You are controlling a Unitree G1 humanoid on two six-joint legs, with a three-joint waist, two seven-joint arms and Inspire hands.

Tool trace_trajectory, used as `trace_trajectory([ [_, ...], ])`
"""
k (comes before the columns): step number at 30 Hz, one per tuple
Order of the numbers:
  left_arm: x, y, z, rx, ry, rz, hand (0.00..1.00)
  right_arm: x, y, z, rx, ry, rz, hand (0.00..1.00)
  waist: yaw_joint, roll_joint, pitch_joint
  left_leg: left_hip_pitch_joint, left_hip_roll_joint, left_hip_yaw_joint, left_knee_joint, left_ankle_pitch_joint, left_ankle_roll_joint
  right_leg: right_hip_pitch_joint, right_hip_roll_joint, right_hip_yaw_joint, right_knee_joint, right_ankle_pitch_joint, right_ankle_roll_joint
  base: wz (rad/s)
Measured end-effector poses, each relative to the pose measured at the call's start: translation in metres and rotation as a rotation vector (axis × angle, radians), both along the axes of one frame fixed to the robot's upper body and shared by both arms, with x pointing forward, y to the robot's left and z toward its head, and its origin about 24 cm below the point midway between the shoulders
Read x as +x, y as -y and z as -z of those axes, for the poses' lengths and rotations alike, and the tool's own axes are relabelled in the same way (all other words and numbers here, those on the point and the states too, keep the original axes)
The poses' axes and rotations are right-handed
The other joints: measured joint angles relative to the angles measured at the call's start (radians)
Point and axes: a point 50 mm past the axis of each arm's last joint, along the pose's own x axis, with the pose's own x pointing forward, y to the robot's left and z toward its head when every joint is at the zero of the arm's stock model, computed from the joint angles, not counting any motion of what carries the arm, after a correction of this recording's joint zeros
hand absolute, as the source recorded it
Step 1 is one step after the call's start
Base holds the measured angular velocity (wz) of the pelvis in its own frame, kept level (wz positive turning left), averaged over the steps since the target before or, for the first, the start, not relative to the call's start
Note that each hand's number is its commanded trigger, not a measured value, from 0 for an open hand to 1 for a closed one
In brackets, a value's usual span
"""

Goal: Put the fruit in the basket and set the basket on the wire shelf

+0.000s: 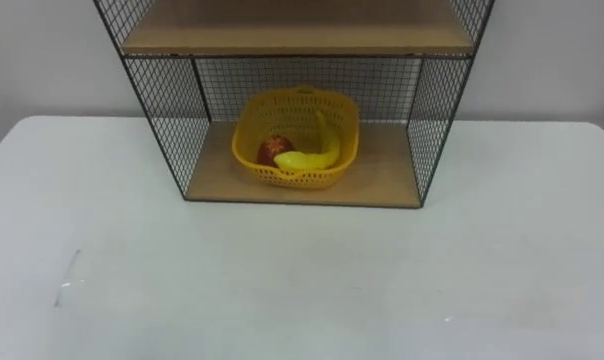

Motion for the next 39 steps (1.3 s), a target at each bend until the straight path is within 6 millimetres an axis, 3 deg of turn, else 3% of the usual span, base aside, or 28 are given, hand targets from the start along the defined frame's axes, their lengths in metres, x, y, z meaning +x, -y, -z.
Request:
trace_trajectory([
  [2, -0.026, 0.02, 0.026, -0.154, -0.07, -0.109, 0.0, -0.035, -0.019, 0.034, 0.169, 0.042, 0.159, 0.0, -0.006, -0.001, -0.0003, -0.007, -0.001, -0.012, 0.01, -0.005, -0.002, 0.004, 0.002, -0.007, -0.008, 0.004, 0.002, 0.06],
  [4, -0.037, 0.033, 0.037, -0.24, -0.107, -0.167, 0.0, -0.053, -0.039, 0.054, 0.259, 0.055, 0.248, 0.0, -0.014, 0.0, 0.0002, -0.002, -0.002, -0.014, 0.01, -0.005, -0.003, 0.014, 0.002, -0.017, -0.009, 0.006, 0.005, 0.08],
  [7, -0.04, 0.046, 0.049, -0.338, -0.185, -0.163, 0.0, -0.064, -0.067, 0.079, 0.385, 0.008, 0.278, 0.0, -0.027, 0.001, -0.0001, 0.005, 0.002, -0.013, 0.011, -0.007, -0.01, 0.02, 0.0, -0.023, -0.009, 0.003, 0.001, -0.01],
  [10, -0.04, 0.066, 0.066, -0.427, -0.299, -0.08, 0.0, -0.061, -0.086, 0.097, 0.491, -0.071, 0.213, 0.0, -0.031, 0.001, -0.0001, 0.018, 0.004, -0.008, 0.013, -0.023, -0.01, 0.031, -0.004, -0.024, -0.01, 0.008, 0.005, -0.18],
  [12, -0.032, 0.084, 0.081, -0.502, -0.468, 0.118, 0.0, -0.05, -0.099, 0.108, 0.555, -0.139, 0.11, 0.0, -0.035, 0.002, 0.0007, 0.026, 0.005, -0.005, 0.011, -0.025, -0.008, 0.044, -0.001, -0.013, -0.018, 0.015, 0.007, -0.1],
  [14, -0.009, 0.106, 0.101, -0.599, -0.669, 0.469, 0.0, -0.03, -0.117, 0.124, 0.654, -0.257, -0.095, 0.0, -0.046, -0.001, 0.0018, 0.043, 0.004, 0.0, -0.009, -0.023, -0.009, 0.058, 0.006, 0.003, -0.04, 0.031, 0.013, -0.04],
  [15, -0.004, 0.111, 0.105, -0.62, -0.722, 0.573, 0.0, -0.022, -0.118, 0.127, 0.674, -0.279, -0.157, 0.0, -0.047, 0.0, 0.0023, 0.049, 0.003, 0.001, -0.013, -0.023, -0.01, 0.063, 0.005, 0.004, -0.042, 0.032, 0.014, -0.1],
  [16, 0.006, 0.118, 0.111, -0.636, -0.832, 0.795, 0.0, -0.005, -0.12, 0.132, 0.704, -0.326, -0.301, 0.0, -0.051, 0.0, 0.0025, 0.059, 0.0, 0.0, -0.023, -0.02, -0.013, 0.069, 0.004, 0.006, -0.046, 0.033, 0.013, -0.07],
  [17, 0.019, 0.122, 0.116, -0.622, -0.922, 1.002, 0.0, 0.009, -0.122, 0.137, 0.724, -0.367, -0.446, 0.0, -0.056, -0.002, 0.0032, 0.068, -0.001, -0.004, -0.027, -0.014, -0.023, 0.076, 0.005, 0.0, -0.054, 0.036, 0.01, 0.0],
  [21, 0.06, 0.133, 0.126, -0.529, -1.113, 1.478, 0.0, 0.042, -0.126, 0.144, 0.769, -0.524, -0.891, 0.0, -0.063, -0.004, 0.0069, 0.075, 0.0, -0.01, -0.023, -0.009, -0.03, 0.089, 0.012, -0.001, -0.065, 0.037, 0.009, 0.07],
  [23, 0.08, 0.142, 0.13, -0.487, -1.165, 1.665, 0.0, 0.061, -0.133, 0.149, 0.788, -0.564, -1.112, 0.0, -0.066, -0.004, 0.0164, 0.077, 0.001, -0.012, -0.025, 0.0, -0.019, 0.094, 0.019, -0.003, -0.077, 0.045, 0.01, 0.0],
  [24, 0.085, 0.144, 0.131, -0.475, -1.165, 1.699, 0.0, 0.064, -0.135, 0.15, 0.799, -0.566, -1.155, 0.0, -0.066, -0.004, 0.0188, 0.077, 0.002, -0.012, -0.026, 0.001, -0.019, 0.095, 0.02, -0.002, -0.08, 0.047, 0.009, 0.0],
  [26, 0.102, 0.15, 0.133, -0.429, -1.168, 1.817, 0.0, 0.081, -0.142, 0.154, 0.835, -0.567, -1.305, 0.0, -0.069, -0.004, 0.0315, 0.077, 0.001, -0.012, -0.026, 0.003, -0.018, 0.095, 0.023, -0.002, -0.08, 0.047, 0.008, -0.02],
  [28, 0.105, 0.153, 0.134, -0.412, -1.185, 1.864, 0.0, 0.085, -0.148, 0.156, 0.863, -0.586, -1.404, 0.0, -0.074, -0.004, 0.0346, 0.073, 0.002, -0.012, -0.025, 0.004, -0.016, 0.09, 0.028, 0.002, -0.081, 0.047, 0.005, -0.03],
  [31, 0.106, 0.156, 0.134, -0.409, -1.201, 1.924, 0.0, 0.086, -0.157, 0.16, 0.918, -0.614, -1.522, 0.0, -0.073, -0.005, 0.0344, 0.067, 0.004, -0.012, -0.025, 0.005, -0.015, 0.084, 0.022, 0.0, -0.082, 0.047, 0.003, 0.0],
  [36, 0.105, 0.162, 0.137, -0.42, -1.187, 1.966, 0.0, 0.083, -0.172, 0.166, 0.999, -0.567, -1.573, 0.0, -0.071, -0.003, 0.0341, 0.081, 0.002, -0.012, -0.026, 0.008, -0.009, 0.104, 0.034, 0.002, -0.099, 0.061, 0.008, -0.01],
  [39, 0.104, 0.168, 0.138, -0.429, -1.18, 1.98, 0.0, 0.079, -0.177, 0.168, 1.047, -0.533, -1.573, 0.0, -0.063, -0.001, 0.0282, 0.088, 0.004, -0.012, -0.027, 0.007, -0.008, 0.11, 0.027, 0.003, -0.098, 0.055, 0.001, 0.0],
])
